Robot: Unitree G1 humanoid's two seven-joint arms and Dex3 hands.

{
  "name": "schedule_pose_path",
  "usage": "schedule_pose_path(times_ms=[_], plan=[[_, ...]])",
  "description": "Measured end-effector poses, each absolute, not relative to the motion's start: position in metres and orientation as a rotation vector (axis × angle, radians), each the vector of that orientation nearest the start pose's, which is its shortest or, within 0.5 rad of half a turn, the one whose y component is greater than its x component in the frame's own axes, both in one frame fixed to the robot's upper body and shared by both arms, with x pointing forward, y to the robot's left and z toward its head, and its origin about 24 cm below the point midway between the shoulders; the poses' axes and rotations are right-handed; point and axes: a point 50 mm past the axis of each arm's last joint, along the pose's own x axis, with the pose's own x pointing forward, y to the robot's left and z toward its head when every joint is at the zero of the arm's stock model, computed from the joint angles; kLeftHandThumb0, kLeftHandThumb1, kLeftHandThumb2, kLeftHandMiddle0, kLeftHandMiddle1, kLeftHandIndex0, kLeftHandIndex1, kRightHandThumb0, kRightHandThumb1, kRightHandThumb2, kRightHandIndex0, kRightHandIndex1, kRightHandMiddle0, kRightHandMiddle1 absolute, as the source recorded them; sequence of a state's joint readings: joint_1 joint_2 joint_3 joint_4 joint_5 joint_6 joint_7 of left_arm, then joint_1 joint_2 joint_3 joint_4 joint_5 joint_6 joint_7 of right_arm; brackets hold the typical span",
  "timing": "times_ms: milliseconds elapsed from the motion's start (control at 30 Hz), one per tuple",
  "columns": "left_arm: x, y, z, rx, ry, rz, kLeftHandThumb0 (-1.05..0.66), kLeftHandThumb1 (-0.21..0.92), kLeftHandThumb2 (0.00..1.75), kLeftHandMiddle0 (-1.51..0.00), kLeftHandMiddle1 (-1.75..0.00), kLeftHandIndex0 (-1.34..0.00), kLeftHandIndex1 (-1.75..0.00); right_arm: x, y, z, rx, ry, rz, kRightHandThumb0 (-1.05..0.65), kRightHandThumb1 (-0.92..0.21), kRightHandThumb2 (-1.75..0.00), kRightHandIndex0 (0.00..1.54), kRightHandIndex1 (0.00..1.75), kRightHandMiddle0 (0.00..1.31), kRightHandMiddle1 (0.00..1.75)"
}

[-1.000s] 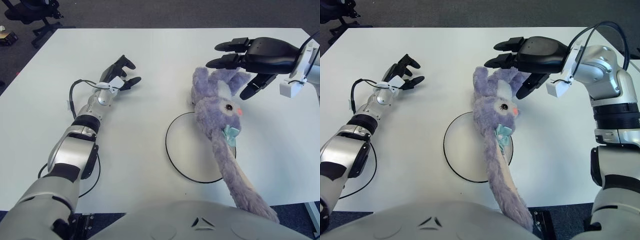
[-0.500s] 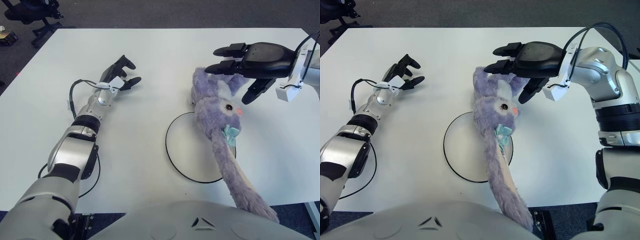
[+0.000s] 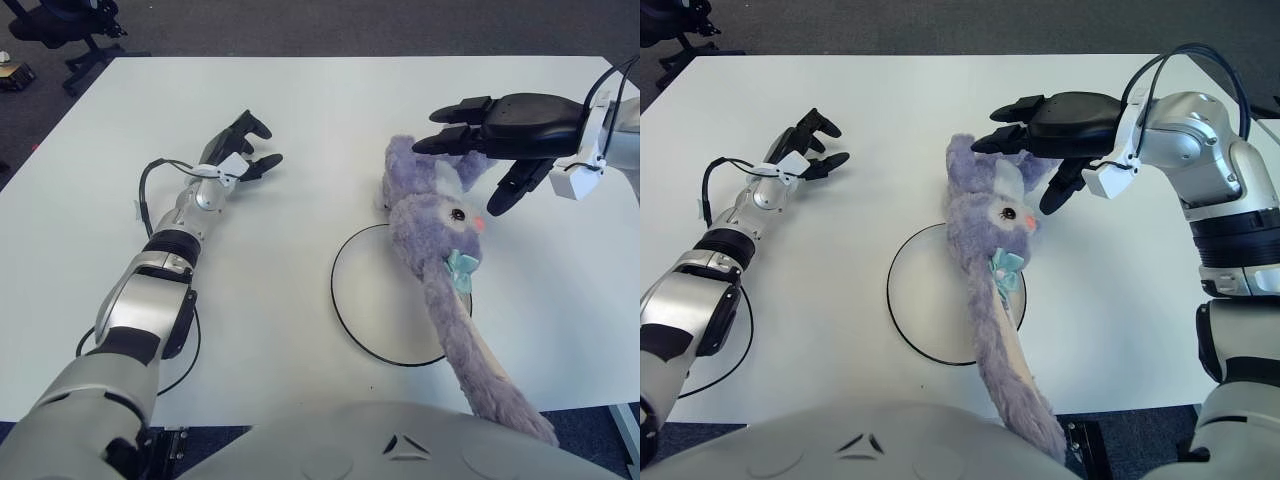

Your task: Put the doll into the plate.

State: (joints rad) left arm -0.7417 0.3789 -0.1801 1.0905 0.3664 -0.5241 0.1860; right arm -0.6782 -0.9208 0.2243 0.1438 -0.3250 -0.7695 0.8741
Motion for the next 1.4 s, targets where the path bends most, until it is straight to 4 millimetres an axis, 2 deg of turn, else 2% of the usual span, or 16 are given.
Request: schedule_pose_path(times_ms=[933,1233,1400], plan=[[0.366,0.194,0.08,0.78,-0.204,-0.088,-0.01,0.92,0.38,-0.36,-1.62,-0.26,-1.44,0.294,-0.177,0.202,-1.704,-0.452,1.116,-0.64,-0.92,-0.04,0.01,0.0,0.11,0.0],[0.366,0.192,0.08,0.778,-0.209,-0.09,-0.01,0.92,0.38,-0.36,-1.62,-0.26,-1.44,0.297,-0.172,0.194,-1.684,-0.449,1.135,-0.28,-0.87,-0.01,0.03,0.01,0.11,0.0],[0.366,0.192,0.08,0.777,-0.208,-0.089,-0.01,0.92,0.39,-0.36,-1.62,-0.26,-1.44,0.3,-0.169,0.188,-1.67,-0.464,1.136,-0.22,-0.88,-0.01,0.04,0.01,0.12,0.0]])
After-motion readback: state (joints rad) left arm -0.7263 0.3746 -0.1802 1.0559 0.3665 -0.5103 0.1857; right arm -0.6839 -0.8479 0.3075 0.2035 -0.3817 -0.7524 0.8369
